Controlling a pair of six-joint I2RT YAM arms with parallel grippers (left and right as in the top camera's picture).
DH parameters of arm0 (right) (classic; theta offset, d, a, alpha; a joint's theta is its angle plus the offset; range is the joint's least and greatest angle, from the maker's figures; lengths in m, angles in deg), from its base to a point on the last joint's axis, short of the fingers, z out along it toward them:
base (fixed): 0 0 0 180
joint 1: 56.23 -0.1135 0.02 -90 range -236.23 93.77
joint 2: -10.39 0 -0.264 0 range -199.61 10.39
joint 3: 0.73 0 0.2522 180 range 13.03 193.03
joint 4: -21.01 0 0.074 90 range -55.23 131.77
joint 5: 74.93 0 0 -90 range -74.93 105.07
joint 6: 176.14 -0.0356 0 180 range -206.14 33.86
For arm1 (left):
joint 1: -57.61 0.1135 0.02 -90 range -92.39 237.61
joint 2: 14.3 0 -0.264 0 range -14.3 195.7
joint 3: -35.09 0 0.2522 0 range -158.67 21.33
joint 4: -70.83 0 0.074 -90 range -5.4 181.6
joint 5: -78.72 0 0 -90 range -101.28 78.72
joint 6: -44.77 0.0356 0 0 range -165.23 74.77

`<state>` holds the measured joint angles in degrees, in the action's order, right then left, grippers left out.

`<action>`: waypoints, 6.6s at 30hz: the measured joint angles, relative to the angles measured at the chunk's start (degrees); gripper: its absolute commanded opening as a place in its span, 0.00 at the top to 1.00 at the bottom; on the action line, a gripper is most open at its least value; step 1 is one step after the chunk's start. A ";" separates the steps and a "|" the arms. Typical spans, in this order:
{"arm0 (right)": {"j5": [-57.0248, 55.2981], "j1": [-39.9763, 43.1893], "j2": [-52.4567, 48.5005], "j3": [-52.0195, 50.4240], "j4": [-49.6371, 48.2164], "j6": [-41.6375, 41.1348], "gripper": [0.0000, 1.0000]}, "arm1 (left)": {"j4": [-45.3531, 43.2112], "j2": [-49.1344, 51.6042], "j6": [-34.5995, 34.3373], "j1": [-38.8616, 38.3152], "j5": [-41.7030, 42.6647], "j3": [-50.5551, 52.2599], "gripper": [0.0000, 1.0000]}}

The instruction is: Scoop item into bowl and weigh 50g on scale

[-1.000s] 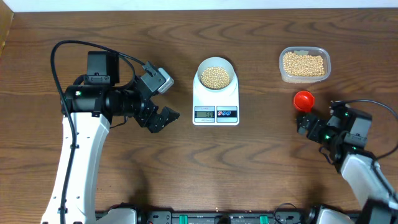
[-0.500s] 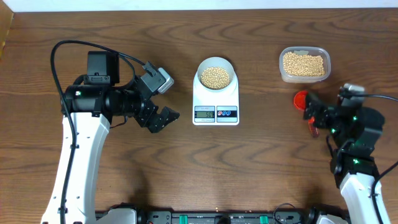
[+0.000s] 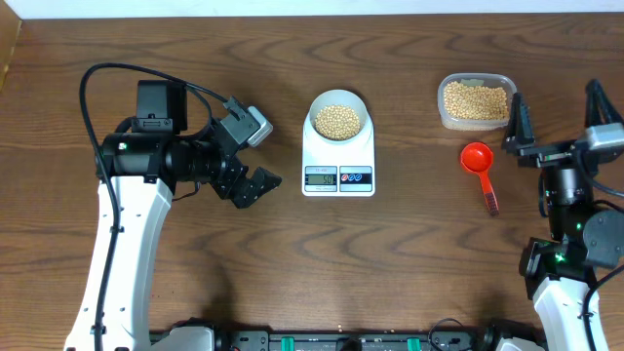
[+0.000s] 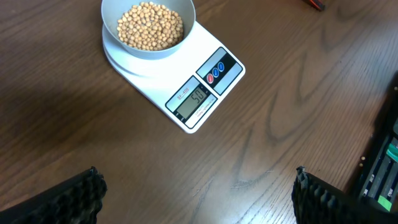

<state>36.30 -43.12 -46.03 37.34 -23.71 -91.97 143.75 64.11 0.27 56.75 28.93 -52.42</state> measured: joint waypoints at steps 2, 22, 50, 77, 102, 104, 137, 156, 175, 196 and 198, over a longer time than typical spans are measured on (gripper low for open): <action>-0.24 0.00 -0.02 0.00 -5.84 -0.02 0.01 | 0.00 0.00 0.00 0.00 0.00 0.00 0.02; -0.94 0.04 -3.19 8.66 -8.04 0.46 0.01 | 0.00 0.00 0.00 0.00 -0.02 0.00 0.02; 13.86 -0.26 -4.50 8.66 -5.49 0.48 0.01 | -0.02 0.00 0.00 0.02 0.00 0.00 0.02; 40.81 7.72 1.33 8.96 19.50 -0.83 0.01 | 0.00 0.00 0.00 0.00 0.00 0.00 0.02; 12.31 -10.84 33.16 -16.15 40.04 13.03 0.01 | -0.04 0.00 0.00 0.02 0.00 0.00 0.02; 10.51 -10.84 37.00 -18.67 40.02 13.07 0.01 | 0.00 0.00 0.00 0.00 0.00 0.00 0.02; -5.42 -9.68 55.74 -23.91 61.11 24.28 0.01 | -0.02 -0.04 0.00 0.00 0.00 0.00 0.02; -5.64 -9.68 55.74 -23.91 61.16 26.60 0.01 | -0.02 -0.04 0.00 0.02 0.00 0.00 0.02; -5.66 -9.68 55.74 -23.91 61.20 28.55 0.01 | -0.02 -0.04 0.00 0.02 0.00 0.00 0.02; -5.66 -9.68 55.74 -23.91 61.18 29.53 0.01 | -0.02 -0.04 0.00 0.00 0.00 0.00 0.02; -5.66 -9.68 55.74 -23.91 61.18 29.51 0.01 | -0.02 -0.04 0.00 0.00 0.00 0.00 0.02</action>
<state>30.64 -52.81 9.70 13.43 37.47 -62.46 143.73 64.07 0.27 56.75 28.93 -52.42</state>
